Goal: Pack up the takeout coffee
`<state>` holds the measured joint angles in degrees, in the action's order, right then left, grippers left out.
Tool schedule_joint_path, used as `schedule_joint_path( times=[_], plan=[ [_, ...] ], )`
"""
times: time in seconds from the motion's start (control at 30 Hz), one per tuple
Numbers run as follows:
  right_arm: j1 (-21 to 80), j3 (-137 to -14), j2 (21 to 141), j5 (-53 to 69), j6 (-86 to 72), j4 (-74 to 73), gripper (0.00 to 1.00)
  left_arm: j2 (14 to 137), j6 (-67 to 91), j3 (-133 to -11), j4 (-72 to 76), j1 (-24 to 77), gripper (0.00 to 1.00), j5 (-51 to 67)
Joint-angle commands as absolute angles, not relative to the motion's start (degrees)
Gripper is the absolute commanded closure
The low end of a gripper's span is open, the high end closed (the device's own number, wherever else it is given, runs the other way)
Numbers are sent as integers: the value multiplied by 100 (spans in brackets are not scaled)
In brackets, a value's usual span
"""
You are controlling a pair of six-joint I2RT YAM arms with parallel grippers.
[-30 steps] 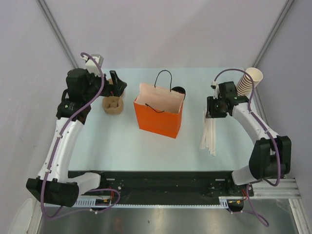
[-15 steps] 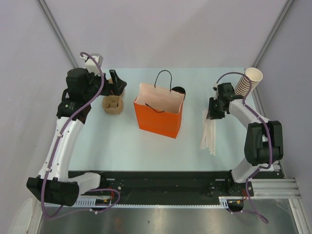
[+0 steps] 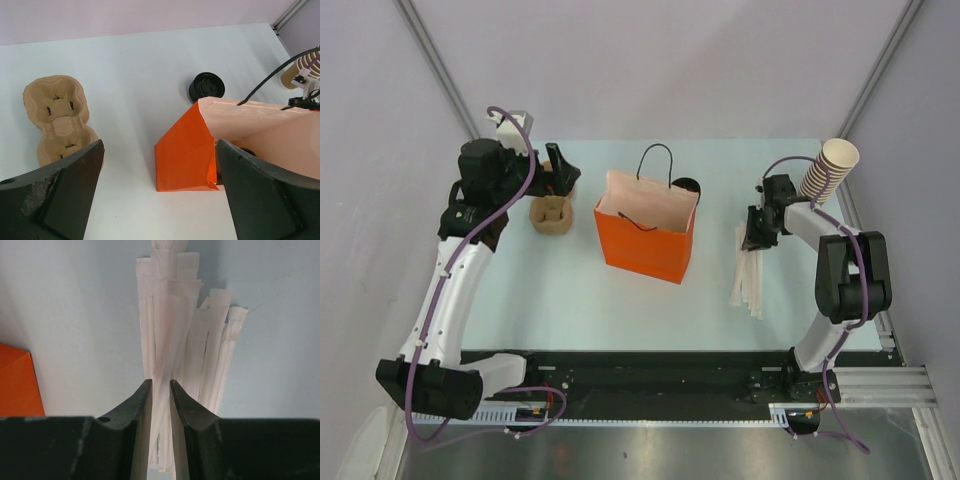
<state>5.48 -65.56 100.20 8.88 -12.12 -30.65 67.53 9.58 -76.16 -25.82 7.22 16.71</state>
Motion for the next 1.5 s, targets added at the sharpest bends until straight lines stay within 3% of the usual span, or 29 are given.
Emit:
schedule_joint_path(
  times=[0.0,0.47,0.63,0.73,1.13,1.33,1.47],
  plan=[
    [519,-6548,10142,949,-1318,-2848,77,6803,993,-7690,-2496,659,1,1705],
    [422,-6530,10274,861,-1301,-2953,78,6873,1011,-7761,-2470,659,0,1758],
    [422,-6530,10213,975,-1275,-2944,98,6908,1002,-7778,-2478,659,0,1767],
    [413,-6530,10073,1098,-1266,-3049,100,6908,1002,-7778,-2487,659,1,1793],
    [44,-6583,7569,2503,-528,-3252,100,6838,1046,-7743,-2487,659,0,1995],
    [-150,-7408,6488,3603,-474,-2480,100,6829,1055,-7813,-2487,659,0,2065],
    [174,-8181,6398,3937,-659,-1777,100,6803,1072,-7805,-2479,659,0,2083]
  ],
)
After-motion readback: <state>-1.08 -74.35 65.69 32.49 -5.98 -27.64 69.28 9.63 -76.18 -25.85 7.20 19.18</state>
